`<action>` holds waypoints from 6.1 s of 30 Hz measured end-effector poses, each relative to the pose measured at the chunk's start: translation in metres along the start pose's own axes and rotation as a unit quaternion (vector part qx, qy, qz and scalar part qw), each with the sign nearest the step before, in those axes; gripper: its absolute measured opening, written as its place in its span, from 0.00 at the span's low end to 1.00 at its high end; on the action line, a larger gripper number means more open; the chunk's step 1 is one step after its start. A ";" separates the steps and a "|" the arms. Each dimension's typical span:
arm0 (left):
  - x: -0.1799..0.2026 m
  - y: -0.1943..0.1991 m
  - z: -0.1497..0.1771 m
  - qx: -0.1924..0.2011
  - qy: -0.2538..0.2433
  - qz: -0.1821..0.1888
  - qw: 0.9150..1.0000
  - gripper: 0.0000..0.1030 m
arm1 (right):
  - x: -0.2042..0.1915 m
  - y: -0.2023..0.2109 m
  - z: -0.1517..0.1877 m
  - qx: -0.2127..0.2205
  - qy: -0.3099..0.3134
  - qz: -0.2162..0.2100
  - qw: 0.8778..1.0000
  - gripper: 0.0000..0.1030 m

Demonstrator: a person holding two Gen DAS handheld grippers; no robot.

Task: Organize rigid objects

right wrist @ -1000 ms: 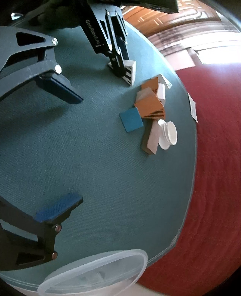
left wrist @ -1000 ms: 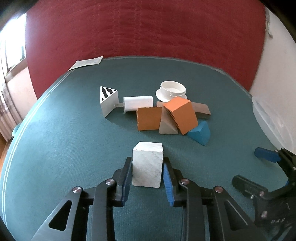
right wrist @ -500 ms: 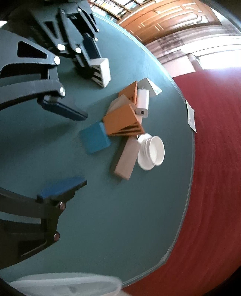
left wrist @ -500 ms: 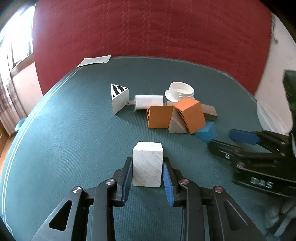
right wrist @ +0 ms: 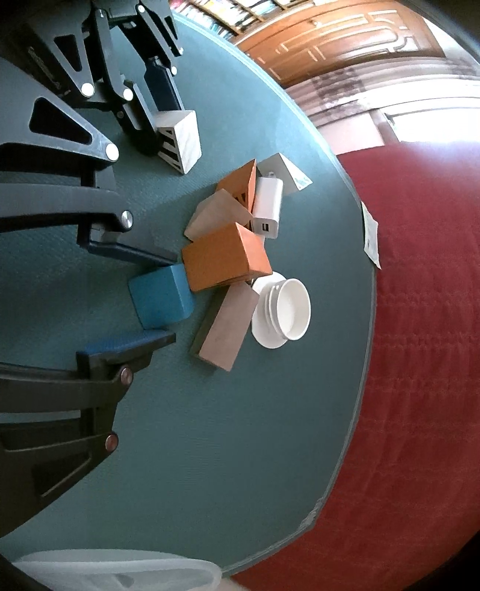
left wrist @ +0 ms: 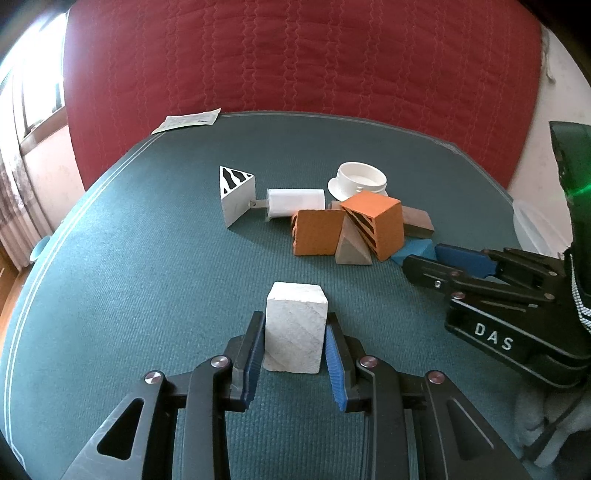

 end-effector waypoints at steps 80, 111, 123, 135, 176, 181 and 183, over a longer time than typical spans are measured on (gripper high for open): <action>0.039 0.023 0.006 0.001 -0.015 0.028 1.000 0.31 | 0.031 0.070 0.073 -0.022 0.018 -0.082 0.996 0.47; 0.017 0.027 0.007 0.004 -0.007 0.027 1.000 0.31 | -0.001 0.044 0.051 -0.005 0.016 0.034 0.999 0.36; 0.027 0.028 0.002 0.009 -0.011 0.023 1.000 0.31 | 0.045 0.084 0.056 0.029 -0.062 0.000 0.998 0.36; 0.071 0.035 -0.015 0.026 -0.054 0.028 0.998 0.31 | 0.142 0.138 0.059 0.103 -0.164 0.082 0.978 0.36; 0.261 0.028 -0.071 0.070 -0.184 0.149 0.969 0.31 | 0.270 0.165 0.107 0.162 -0.314 0.249 0.902 0.52; 0.240 0.016 -0.064 0.052 -0.171 0.132 0.975 0.58 | 0.271 0.164 0.109 0.164 -0.318 0.242 0.902 0.52; 0.232 0.010 -0.059 0.052 -0.168 0.121 0.977 0.75 | 0.271 0.164 0.109 0.165 -0.319 0.239 0.902 0.52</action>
Point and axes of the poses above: each gripper's, at about its wrist camera, not at the fingertips, and y roughly against the way its jaws point, x to its right, z to its underside, the point moved 3 cm from there along -y, roughly the way its jaws point, and after that the axes turned 2 degrees about -y, right-handed, at the moved point
